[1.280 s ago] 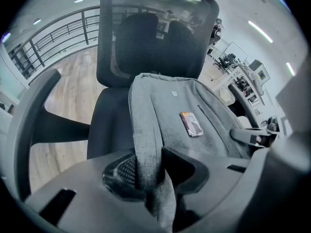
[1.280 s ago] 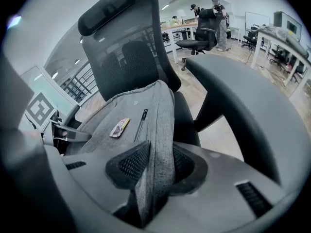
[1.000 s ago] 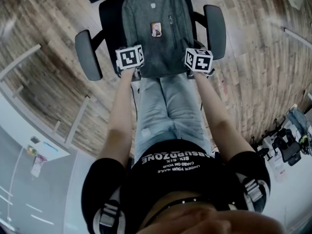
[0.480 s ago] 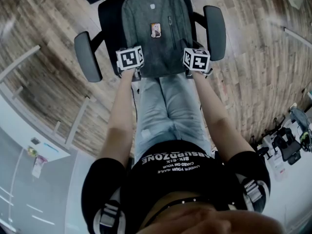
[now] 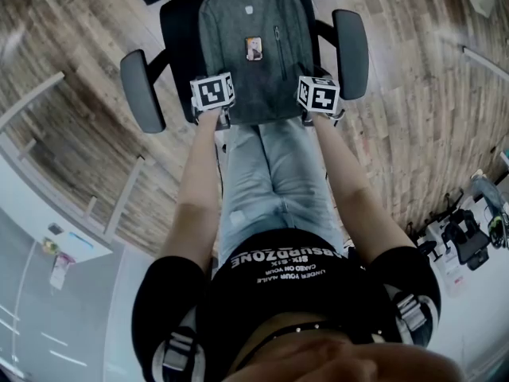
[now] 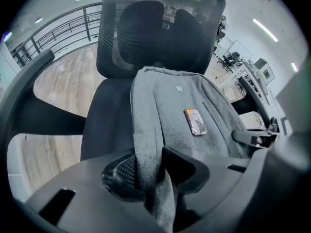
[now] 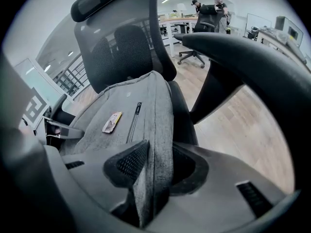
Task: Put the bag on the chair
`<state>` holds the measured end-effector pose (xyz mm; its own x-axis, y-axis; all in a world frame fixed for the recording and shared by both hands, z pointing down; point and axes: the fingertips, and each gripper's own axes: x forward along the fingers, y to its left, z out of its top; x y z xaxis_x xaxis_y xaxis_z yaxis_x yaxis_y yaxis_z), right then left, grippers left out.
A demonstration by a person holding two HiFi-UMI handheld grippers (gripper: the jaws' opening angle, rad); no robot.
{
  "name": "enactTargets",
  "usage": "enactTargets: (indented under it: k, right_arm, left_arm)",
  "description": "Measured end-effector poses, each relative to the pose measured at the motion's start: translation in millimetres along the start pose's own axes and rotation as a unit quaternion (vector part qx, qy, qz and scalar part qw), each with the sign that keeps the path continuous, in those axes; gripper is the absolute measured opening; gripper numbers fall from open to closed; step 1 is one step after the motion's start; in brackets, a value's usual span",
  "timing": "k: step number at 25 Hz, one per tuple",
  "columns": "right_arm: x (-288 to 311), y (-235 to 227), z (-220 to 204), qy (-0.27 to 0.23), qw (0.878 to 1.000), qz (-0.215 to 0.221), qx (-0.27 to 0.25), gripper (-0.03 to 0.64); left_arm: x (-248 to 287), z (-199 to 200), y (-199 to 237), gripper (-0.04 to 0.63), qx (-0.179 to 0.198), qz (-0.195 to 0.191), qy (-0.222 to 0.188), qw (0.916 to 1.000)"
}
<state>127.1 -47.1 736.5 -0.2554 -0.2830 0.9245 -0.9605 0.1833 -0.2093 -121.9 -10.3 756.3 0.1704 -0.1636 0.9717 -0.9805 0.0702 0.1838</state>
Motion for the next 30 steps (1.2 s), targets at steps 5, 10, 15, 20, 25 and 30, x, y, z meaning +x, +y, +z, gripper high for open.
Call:
enactTargets:
  k: [5,10,15,20,25,30]
  right_arm:
    - [3.7,-1.5,-2.0,0.005,1.000,0.000,-0.005,0.143]
    - [7.8,-2.4,-3.4,0.007,1.000,0.000,-0.006,0.143]
    - [9.9,-3.9,-4.4,0.015,1.000,0.003,-0.006,0.143]
    - [13.3,-6.5,-5.4,0.018,1.000,0.005,0.004,0.143]
    - [16.4,-6.8,-6.4,0.018,1.000,0.008,0.010,0.143]
    - [19.6,-8.7,-7.0,0.025,0.999,0.013,0.021,0.146]
  left_arm:
    - [4.3,-0.1,2.7,0.121,0.011,0.007,-0.005,0.9999]
    - [10.1,-1.4,7.7,0.126,0.007,0.011,0.001,0.9999]
    - [14.0,-2.1,9.9,0.132,0.002,0.005,0.007,1.0000]
    - [17.0,-1.1,12.8,0.137,0.001,0.015,0.012,0.9998]
    - [20.4,-0.3,12.9,0.143,-0.002,0.012,0.008,0.9999]
    - [22.1,2.8,13.6,0.146,0.006,0.023,0.002,0.9997]
